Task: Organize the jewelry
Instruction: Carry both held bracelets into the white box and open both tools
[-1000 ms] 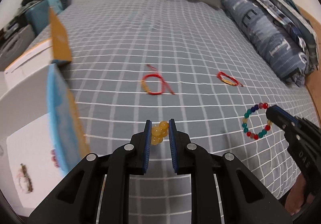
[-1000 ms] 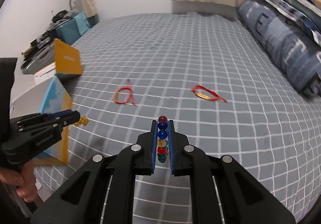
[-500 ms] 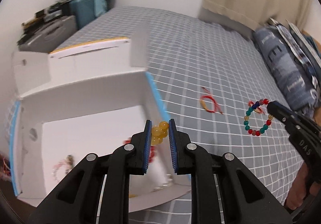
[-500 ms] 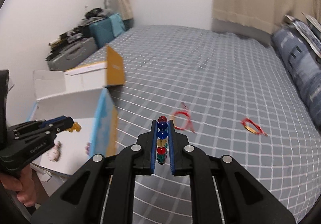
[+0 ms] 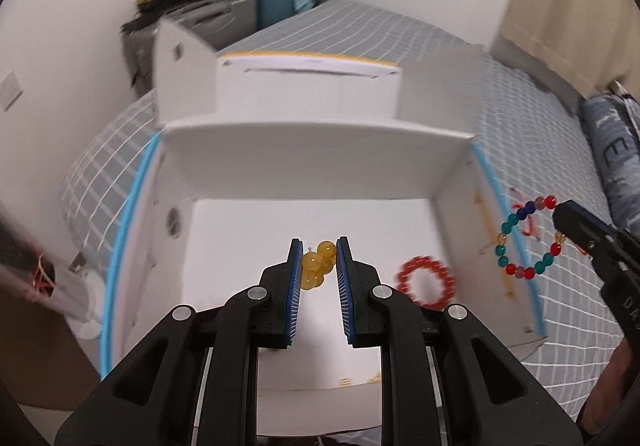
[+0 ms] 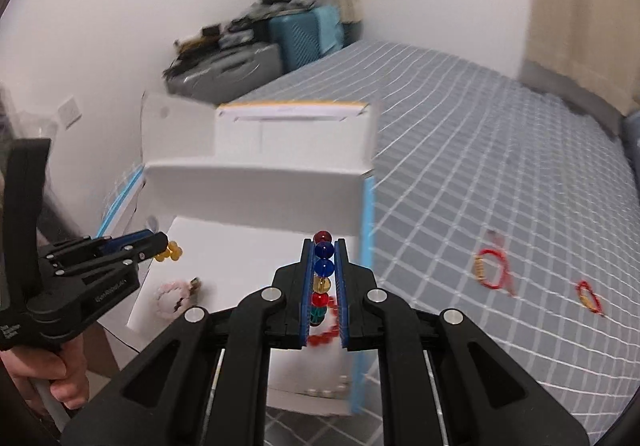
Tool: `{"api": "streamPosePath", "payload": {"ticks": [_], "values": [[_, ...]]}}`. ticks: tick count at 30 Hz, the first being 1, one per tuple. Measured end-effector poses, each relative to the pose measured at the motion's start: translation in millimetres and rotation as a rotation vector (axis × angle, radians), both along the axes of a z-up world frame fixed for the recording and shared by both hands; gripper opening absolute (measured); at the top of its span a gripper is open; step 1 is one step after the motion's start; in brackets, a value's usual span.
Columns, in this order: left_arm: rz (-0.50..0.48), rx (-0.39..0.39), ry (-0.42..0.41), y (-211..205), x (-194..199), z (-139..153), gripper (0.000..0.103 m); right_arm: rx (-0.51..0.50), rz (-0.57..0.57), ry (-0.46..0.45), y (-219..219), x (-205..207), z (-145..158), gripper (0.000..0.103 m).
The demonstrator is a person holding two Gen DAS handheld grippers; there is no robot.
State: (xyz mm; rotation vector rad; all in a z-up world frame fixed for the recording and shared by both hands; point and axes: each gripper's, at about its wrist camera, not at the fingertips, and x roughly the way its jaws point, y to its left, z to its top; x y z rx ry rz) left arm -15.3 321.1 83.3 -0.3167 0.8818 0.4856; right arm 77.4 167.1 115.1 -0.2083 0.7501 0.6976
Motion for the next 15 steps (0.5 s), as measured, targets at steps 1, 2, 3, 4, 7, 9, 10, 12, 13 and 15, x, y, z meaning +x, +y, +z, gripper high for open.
{"api": "streamPosePath", "payload": {"ticks": [1,2,3,4,7,9,10,12,13,15], "values": [[0.012,-0.005,0.009,6.3,-4.1,-4.3,0.016,-0.009,0.01,0.013,8.5,-0.4,-6.3,0.009],[0.022,-0.01,0.017,10.5,-7.7,-8.0,0.016,-0.017,0.02,0.029,15.8,0.0,-12.4,0.009],[0.031,-0.015,0.025,14.5,-10.4,-11.8,0.016,-0.023,0.029,0.046,22.2,1.5,-18.3,0.009],[0.04,-0.021,0.033,18.8,-12.6,-16.3,0.016,-0.03,0.035,0.056,26.8,1.9,-22.2,0.009],[0.054,-0.041,0.056,30.6,-17.6,-30.8,0.016,-0.056,0.048,0.076,38.9,1.0,-37.3,0.01],[0.057,-0.05,0.071,34.2,-19.0,-38.8,0.016,-0.075,0.057,0.096,45.9,1.6,-45.9,0.01],[0.056,-0.055,0.084,35.3,-18.6,-43.8,0.016,-0.086,0.062,0.107,49.9,2.1,-50.3,0.01],[0.055,-0.063,0.101,37.2,-17.3,-50.3,0.016,-0.113,0.065,0.131,55.2,3.9,-59.2,0.01],[0.055,-0.066,0.11,37.8,-16.8,-53.1,0.017,-0.118,0.064,0.139,56.5,5.6,-62.3,0.01],[0.055,-0.073,0.131,39.9,-16.0,-58.4,0.016,-0.134,0.061,0.156,58.4,8.1,-68.0,0.01]]}}
